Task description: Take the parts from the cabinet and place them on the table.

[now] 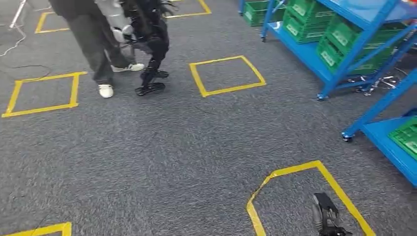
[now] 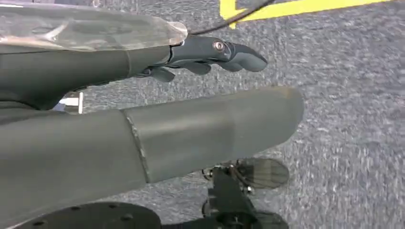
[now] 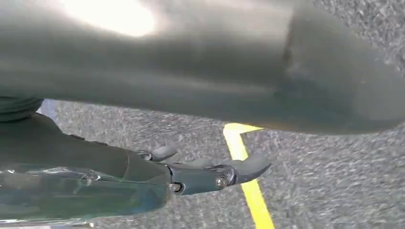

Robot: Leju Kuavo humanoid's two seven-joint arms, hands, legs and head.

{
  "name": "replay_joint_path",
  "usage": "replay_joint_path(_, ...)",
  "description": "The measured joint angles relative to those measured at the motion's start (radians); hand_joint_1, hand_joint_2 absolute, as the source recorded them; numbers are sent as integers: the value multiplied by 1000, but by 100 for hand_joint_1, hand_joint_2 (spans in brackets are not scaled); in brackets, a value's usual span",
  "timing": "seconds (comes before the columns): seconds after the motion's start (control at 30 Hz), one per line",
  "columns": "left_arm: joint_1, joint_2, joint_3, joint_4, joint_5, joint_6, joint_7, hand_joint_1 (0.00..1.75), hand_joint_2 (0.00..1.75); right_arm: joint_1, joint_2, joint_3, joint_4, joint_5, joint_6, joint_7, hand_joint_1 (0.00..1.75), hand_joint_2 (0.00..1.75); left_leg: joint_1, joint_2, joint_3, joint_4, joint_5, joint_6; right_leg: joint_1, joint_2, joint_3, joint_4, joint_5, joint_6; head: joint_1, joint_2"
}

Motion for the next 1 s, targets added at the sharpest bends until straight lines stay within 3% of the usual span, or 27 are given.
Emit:
replay_joint_path(0.03,0,0,0,0,0,0,0,0,0,-2,0,-1,0,0,0,-1,0,0,4,-58,-17,44,-33,-6,-1,11,-2,-1,2,-4,-10,0)
replay_joint_path(0.07,1,0,0,0,0,0,0,0,0,-5,0,-1,0,0,0,-1,0,0,6,-90,-52,119,-76,-10,-2,21,-6,-1,5,-8,-16,0)
replay_joint_path(0.13,6,0,0,0,3,0,0,0,0,-7,0,-3,0,-6,0,-2,0,0,9,-115,-139,296,-149,-15,-1,46,-11,0,7,-11,-27,0)
replay_joint_path(0.17,8,0,0,0,3,0,0,0,0,-6,0,-4,0,-12,0,-2,0,0,9,-117,-167,345,-156,-15,-1,61,-12,0,8,-11,-30,0)
replay_joint_path(0.2,9,0,0,0,3,0,0,0,0,-5,0,-5,0,-13,0,-2,0,0,9,-117,-168,338,-137,-14,-1,75,-11,0,8,-11,-32,0)
replay_joint_path(0.27,7,0,0,0,2,0,0,0,0,-4,0,-7,0,-14,0,-3,0,0,10,-125,-102,185,-42,-7,-2,104,-8,0,10,-9,-34,0)
replay_joint_path(0.3,6,0,0,0,1,0,0,0,0,-5,1,-8,0,-16,1,-6,0,0,11,-151,-53,81,7,-3,-2,118,-6,0,10,-7,-35,0)
replay_joint_path(0.33,6,2,0,0,0,0,0,0,0,-5,2,-8,0,-16,2,-6,0,0,14,-205,-23,11,24,2,-3,128,-9,1,11,-3,-37,0)
replay_joint_path(0.37,6,2,0,0,0,0,0,0,0,-8,2,-8,0,-16,2,-6,0,0,12,-201,-21,-4,22,3,2,142,-13,6,10,4,-38,0)
replay_joint_path(0.47,1,0,0,0,0,0,0,0,0,-2,2,-8,-1,-17,2,-7,0,0,8,-168,-20,-4,24,17,-3,173,-23,-4,19,25,-35,0)
replay_joint_path(0.5,-2,-2,0,0,0,0,0,0,0,0,2,-9,0,-17,2,-8,0,0,14,-152,-18,-16,30,26,-4,157,-24,3,15,27,-36,0)
replay_joint_path(0.53,-2,-2,0,0,0,0,0,0,0,2,2,-9,0,-18,2,-8,0,0,12,-143,-15,-19,32,28,0,90,-36,29,-6,30,-30,0)
replay_joint_path(0.57,0,-2,0,0,0,0,0,0,0,-1,2,-10,0,-18,3,-10,0,0,11,-132,-15,-20,32,34,0,53,-63,88,-47,33,-17,0)
replay_joint_path(0.63,6,-2,0,0,0,0,0,0,0,-6,2,-15,0,-29,9,-11,0,0,8,-102,-16,-19,30,36,-3,35,-145,270,-134,39,-8,0)
replay_joint_path(0.67,6,-1,0,0,0,0,0,0,0,-6,2,-16,0,-33,11,-11,0,0,7,-89,-16,-19,28,38,-4,34,-169,328,-149,42,-8,0)
replay_joint_path(0.7,6,-1,0,0,0,0,0,0,0,-3,2,-16,0,-34,11,-11,0,0,7,-77,-15,-19,27,37,-5,32,-168,333,-139,44,-6,0)
replay_joint_path(0.73,5,-2,0,0,0,0,0,0,0,-2,2,-16,0,-34,12,-10,0,0,7,-67,-13,-18,26,36,-5,29,-147,293,-109,44,-3,0)
replay_joint_path(0.77,5,-3,0,0,0,0,0,0,0,-3,2,-17,0,-34,14,-10,0,0,7,-56,-10,-17,23,33,-4,21,-103,213,-66,42,2,0)
replay_joint_path(0.8,5,-4,0,0,0,0,0,0,0,-6,2,-18,0,-34,15,-10,0,0,7,-43,-5,-16,19,29,-3,-2,-45,104,-18,37,6,0)
replay_joint_path(0.83,5,-5,0,0,0,0,0,0,0,-8,2,-18,0,-34,16,-10,0,0,5,-32,0,-15,14,24,-1,-41,-4,28,0,33,11,0)
replay_joint_path(0.87,5,-5,0,0,1,0,-1,0,0,-15,2,-18,0,-35,17,-9,0,0,-3,-24,-1,-6,10,17,11,-47,4,4,-9,28,16,0)
replay_joint_path(0.93,1,-5,0,0,1,0,-2,0,0,-15,2,-18,0,-35,19,-9,0,0,-3,-5,0,-9,9,12,9,-24,-5,9,-8,16,0,0)
replay_joint_path(1.0,-5,-5,0,0,2,0,-3,0,0,-11,2,-18,0,-35,19,-8,0,0,-3,16,5,-9,5,1,7,0,-3,1,-2,3,-3,0)
